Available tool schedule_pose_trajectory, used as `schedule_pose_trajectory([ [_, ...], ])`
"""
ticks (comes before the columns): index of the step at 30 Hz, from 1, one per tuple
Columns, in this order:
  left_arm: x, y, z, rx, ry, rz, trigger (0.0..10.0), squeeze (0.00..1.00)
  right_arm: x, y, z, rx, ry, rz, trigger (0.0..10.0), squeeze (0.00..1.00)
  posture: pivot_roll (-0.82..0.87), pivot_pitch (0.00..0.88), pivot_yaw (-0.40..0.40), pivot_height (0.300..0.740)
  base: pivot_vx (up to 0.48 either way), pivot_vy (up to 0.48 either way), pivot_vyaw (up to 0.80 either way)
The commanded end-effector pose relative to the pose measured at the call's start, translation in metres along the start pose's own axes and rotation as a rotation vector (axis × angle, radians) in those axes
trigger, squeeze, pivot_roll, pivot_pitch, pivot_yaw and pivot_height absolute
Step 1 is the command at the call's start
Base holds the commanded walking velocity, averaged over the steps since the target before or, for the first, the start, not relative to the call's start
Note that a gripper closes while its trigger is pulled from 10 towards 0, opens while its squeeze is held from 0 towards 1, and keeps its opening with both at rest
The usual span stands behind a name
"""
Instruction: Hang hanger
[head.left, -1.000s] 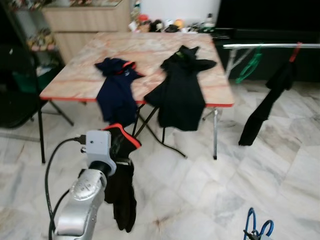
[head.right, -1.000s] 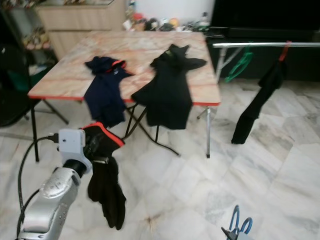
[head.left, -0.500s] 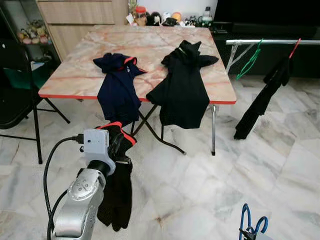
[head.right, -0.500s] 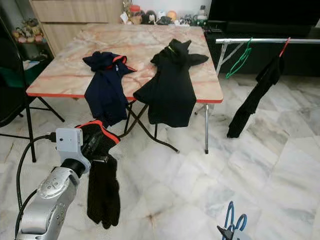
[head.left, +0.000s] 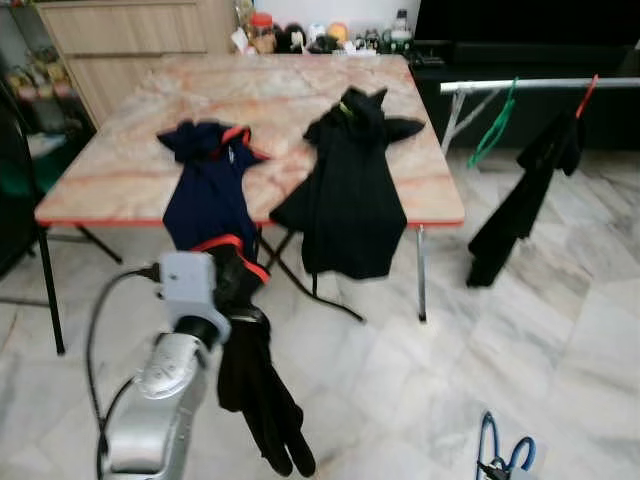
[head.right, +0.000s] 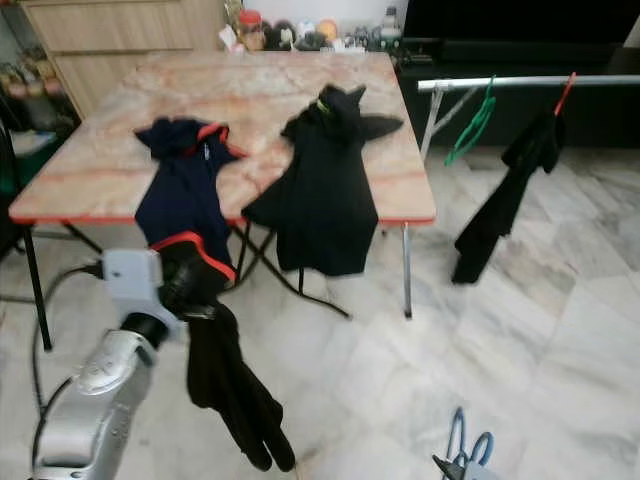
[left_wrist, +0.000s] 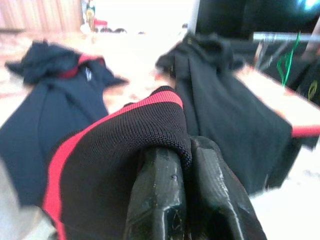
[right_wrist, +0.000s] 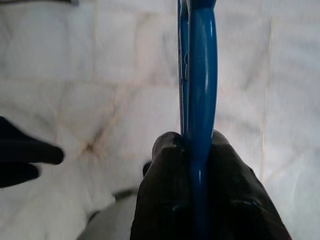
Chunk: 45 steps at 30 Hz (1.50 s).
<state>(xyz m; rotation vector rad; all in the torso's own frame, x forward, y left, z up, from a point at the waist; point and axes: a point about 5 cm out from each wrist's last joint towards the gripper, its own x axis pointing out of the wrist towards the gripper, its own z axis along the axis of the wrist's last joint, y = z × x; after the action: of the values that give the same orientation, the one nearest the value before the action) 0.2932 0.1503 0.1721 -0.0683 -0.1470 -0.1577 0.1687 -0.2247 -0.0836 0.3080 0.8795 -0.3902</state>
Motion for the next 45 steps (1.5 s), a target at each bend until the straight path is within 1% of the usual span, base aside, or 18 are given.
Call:
schedule_pose_trajectory([
  [1,0.0,0.007,0.011,0.015,-0.047,0.014,10.0,0.0,0.0,0.003,-0.005,-0.012,0.018,0.013,10.0,0.0,0.05,0.092,0.008,0.74,0.386,0.0,0.0],
  [3,0.002,0.007,0.014,0.017,-0.057,0.008,10.0,0.0,-0.001,0.003,-0.005,-0.021,0.018,0.016,10.0,0.0,0.05,0.091,0.008,0.74,0.39,0.0,0.0],
  [6,0.015,0.007,0.023,0.065,-0.099,-0.018,10.0,0.0,0.0,0.004,-0.004,-0.032,0.017,0.021,10.0,0.0,0.06,0.096,0.01,0.74,0.394,0.0,0.0],
  [8,0.038,0.008,0.038,0.099,-0.162,-0.021,10.0,0.0,0.0,0.005,-0.003,-0.044,0.017,0.028,10.0,0.0,0.05,0.102,0.008,0.74,0.414,0.0,0.0],
  [10,0.056,0.005,0.056,0.1,-0.226,-0.03,10.0,0.0,0.0,0.006,-0.002,-0.046,0.015,0.03,10.0,0.0,0.05,0.101,0.01,0.74,0.412,0.0,0.0],
  [11,0.064,0.003,0.066,0.097,-0.256,-0.038,10.0,0.0,0.0,0.007,-0.002,-0.048,0.014,0.032,10.0,0.0,0.05,0.101,0.01,0.74,0.412,0.0,0.0],
  [12,0.064,0.003,0.066,0.097,-0.256,-0.038,10.0,0.0,0.0,0.007,-0.002,-0.048,0.014,0.032,10.0,0.0,0.05,0.101,0.01,0.74,0.412,0.0,0.0],
  [13,0.072,-0.001,0.076,0.105,-0.289,-0.059,10.0,0.0,0.0,0.007,-0.001,-0.053,0.012,0.035,10.0,0.0,0.04,0.1,0.012,0.74,0.416,0.0,0.0],
  [14,0.089,-0.011,0.099,0.116,-0.348,-0.091,10.0,0.0,0.001,0.007,0.0,-0.055,0.009,0.035,10.0,0.0,0.04,0.1,0.014,0.74,0.424,0.0,0.0],
  [16,0.098,-0.017,0.112,0.119,-0.383,-0.108,10.0,0.0,0.001,0.007,0.001,-0.054,0.008,0.033,10.0,0.0,0.04,0.099,0.016,0.74,0.422,0.0,0.0],
  [17,0.105,-0.022,0.126,0.124,-0.42,-0.121,10.0,0.0,0.001,0.007,0.001,-0.052,0.007,0.031,10.0,0.0,0.03,0.096,0.021,0.74,0.42,0.0,0.0],
  [23,0.119,-0.026,0.148,0.133,-0.488,-0.132,10.0,0.0,0.001,0.008,0.001,-0.06,0.011,0.03,10.0,0.0,0.04,0.099,0.022,0.74,0.421,0.0,0.0],
  [26,0.121,-0.026,0.15,0.139,-0.496,-0.134,10.0,0.0,0.001,0.008,0.002,-0.061,0.011,0.03,10.0,0.0,0.04,0.099,0.022,0.74,0.424,0.0,0.0],
  [30,0.128,-0.02,0.165,0.167,-0.524,-0.122,10.0,0.0,0.001,0.008,0.002,-0.053,0.007,0.019,10.0,0.0,0.05,0.101,0.025,0.74,0.455,0.0,0.0],
  [37,0.131,-0.022,0.169,0.191,-0.533,-0.138,10.0,0.0,0.001,0.009,0.001,-0.038,0.015,-0.001,10.0,0.0,0.05,0.102,0.032,0.74,0.48,0.0,0.0],
  [41,0.132,-0.024,0.161,0.211,-0.51,-0.15,10.0,0.0,0.001,0.009,0.0,-0.04,0.019,0.003,10.0,0.0,0.05,0.105,0.033,0.74,0.464,0.0,0.0],
  [43,0.132,-0.026,0.133,0.245,-0.4,-0.198,10.0,0.0,0.001,0.009,0.0,-0.039,0.021,0.002,10.0,0.0,0.05,0.108,0.034,0.74,0.0,0.0,0.0],
  [45,0.129,-0.026,0.121,0.256,-0.359,-0.215,10.0,0.0,0.001,0.009,-0.001,-0.039,0.022,0.001,10.0,0.0,0.05,0.109,0.033,0.74,0.0,0.0,0.0],
])
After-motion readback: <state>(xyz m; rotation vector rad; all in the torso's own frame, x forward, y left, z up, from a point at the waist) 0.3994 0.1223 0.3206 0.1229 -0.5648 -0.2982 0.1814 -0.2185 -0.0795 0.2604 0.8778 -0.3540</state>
